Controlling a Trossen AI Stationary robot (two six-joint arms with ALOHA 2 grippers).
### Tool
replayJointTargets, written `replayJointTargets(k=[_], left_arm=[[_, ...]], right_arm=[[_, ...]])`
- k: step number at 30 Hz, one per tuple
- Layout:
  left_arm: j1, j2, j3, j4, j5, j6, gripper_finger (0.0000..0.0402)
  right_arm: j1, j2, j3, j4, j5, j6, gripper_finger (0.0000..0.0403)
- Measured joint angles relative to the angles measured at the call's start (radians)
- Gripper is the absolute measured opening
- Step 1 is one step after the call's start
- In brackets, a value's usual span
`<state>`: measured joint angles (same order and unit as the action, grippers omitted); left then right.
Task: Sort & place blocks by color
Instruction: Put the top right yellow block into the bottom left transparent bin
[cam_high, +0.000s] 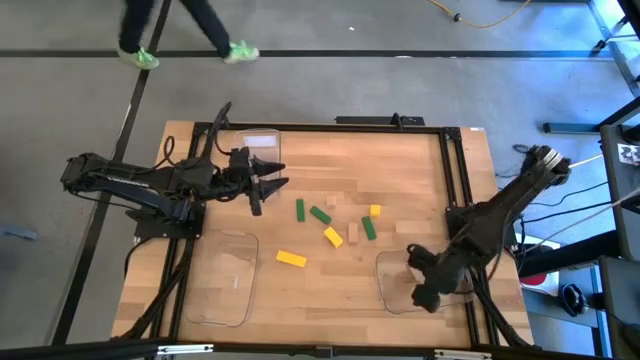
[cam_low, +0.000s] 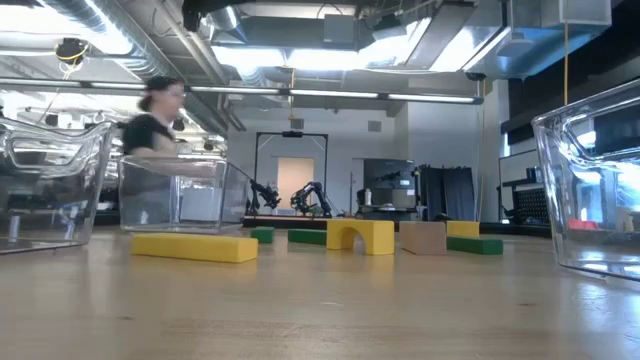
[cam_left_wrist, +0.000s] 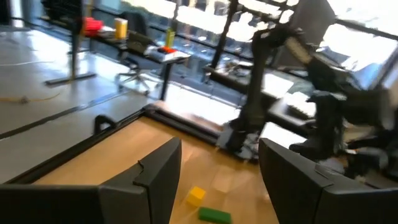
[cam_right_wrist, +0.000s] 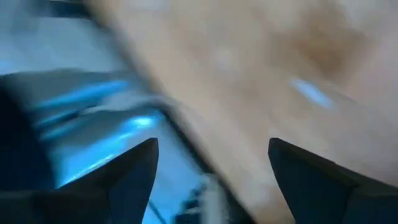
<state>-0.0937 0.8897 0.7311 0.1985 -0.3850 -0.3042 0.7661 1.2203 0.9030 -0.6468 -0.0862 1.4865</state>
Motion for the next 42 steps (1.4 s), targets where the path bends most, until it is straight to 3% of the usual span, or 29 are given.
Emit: replayJointTargets(k=[6, 11, 17, 21, 32, 35, 38, 42], left_arm=[[0.0, -0.05, 0.0, -0.002, 0.127, -0.036, 0.0205], [0.0, -0.095, 0.0, -0.004, 0.144, -0.054, 0.0205], [-0.001, -0.111, 0.001, 0.012, 0.142, -0.053, 0.0205], [-0.001, -0.11, 0.001, 0.022, 0.143, -0.042, 0.0205], [-0.001, -0.11, 0.001, 0.027, 0.141, -0.033, 0.0204], [-0.001, -0.11, 0.001, 0.027, 0.141, -0.033, 0.0204], [-0.001, -0.11, 0.001, 0.027, 0.14, -0.033, 0.0204], [-0.001, -0.11, 0.0, 0.03, 0.14, -0.033, 0.0204]], right_arm=[[-0.146, -0.092, 0.014, 0.174, 0.287, -0.342, 0.0307], [-0.36, -0.105, 0.014, 0.333, 0.407, -0.698, 0.0307], [-0.53, -0.104, 0.014, 0.666, 0.359, -1.064, 0.0307], [-0.56, -0.104, 0.014, 0.767, 0.319, -1.165, 0.0307], [-0.561, -0.104, 0.013, 0.745, 0.31, -1.148, 0.0307], [-0.564, -0.104, 0.014, 0.685, 0.332, -1.057, 0.0307], [-0.603, -0.1, 0.045, 0.421, 0.347, -0.945, 0.0307], [-0.68, -0.028, 0.166, -0.049, 0.282, -0.99, 0.0307]])
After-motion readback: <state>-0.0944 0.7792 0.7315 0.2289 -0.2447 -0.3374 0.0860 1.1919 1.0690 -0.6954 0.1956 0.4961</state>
